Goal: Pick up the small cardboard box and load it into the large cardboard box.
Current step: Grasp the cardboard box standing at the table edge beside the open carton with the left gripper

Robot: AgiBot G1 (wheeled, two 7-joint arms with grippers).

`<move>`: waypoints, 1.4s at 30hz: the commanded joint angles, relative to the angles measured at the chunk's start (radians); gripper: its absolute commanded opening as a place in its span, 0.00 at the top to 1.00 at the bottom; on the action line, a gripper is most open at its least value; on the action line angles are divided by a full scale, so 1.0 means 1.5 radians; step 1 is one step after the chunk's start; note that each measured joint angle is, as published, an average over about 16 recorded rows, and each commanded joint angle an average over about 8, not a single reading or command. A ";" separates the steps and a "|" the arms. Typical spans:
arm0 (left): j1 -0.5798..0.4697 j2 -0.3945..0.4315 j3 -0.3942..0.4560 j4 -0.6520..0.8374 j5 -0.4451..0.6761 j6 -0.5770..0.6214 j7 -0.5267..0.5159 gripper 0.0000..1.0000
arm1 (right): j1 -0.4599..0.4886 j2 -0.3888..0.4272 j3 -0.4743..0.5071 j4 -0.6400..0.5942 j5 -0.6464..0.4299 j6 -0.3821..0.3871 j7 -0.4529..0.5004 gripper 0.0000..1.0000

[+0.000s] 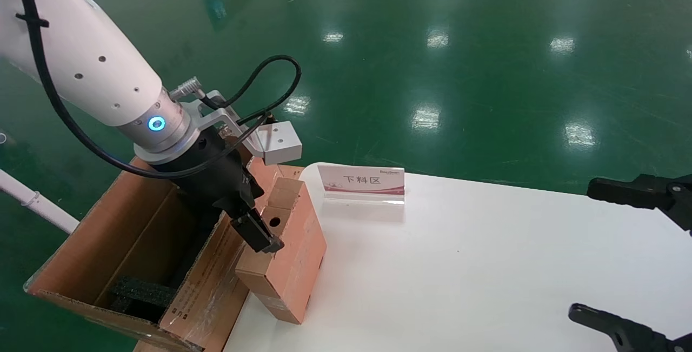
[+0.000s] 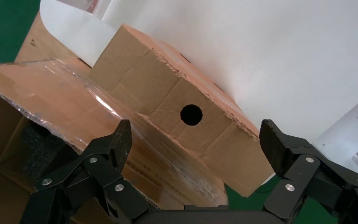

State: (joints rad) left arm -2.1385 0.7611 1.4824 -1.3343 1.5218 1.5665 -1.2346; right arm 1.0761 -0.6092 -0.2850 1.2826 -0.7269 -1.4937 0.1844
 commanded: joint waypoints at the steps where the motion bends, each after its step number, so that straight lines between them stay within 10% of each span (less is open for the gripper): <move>1: -0.008 0.000 0.011 -0.001 -0.006 -0.002 -0.009 0.00 | 0.000 0.000 0.000 0.000 0.000 0.000 0.000 0.00; 42: -0.043 0.001 0.066 0.010 -0.007 -0.010 -0.052 0.00 | 0.000 0.000 -0.001 0.000 0.001 0.000 0.000 0.00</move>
State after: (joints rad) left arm -2.2049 0.7686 1.5896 -1.3187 1.5069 1.5556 -1.3212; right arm 1.0762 -0.6087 -0.2862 1.2819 -0.7257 -1.4931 0.1837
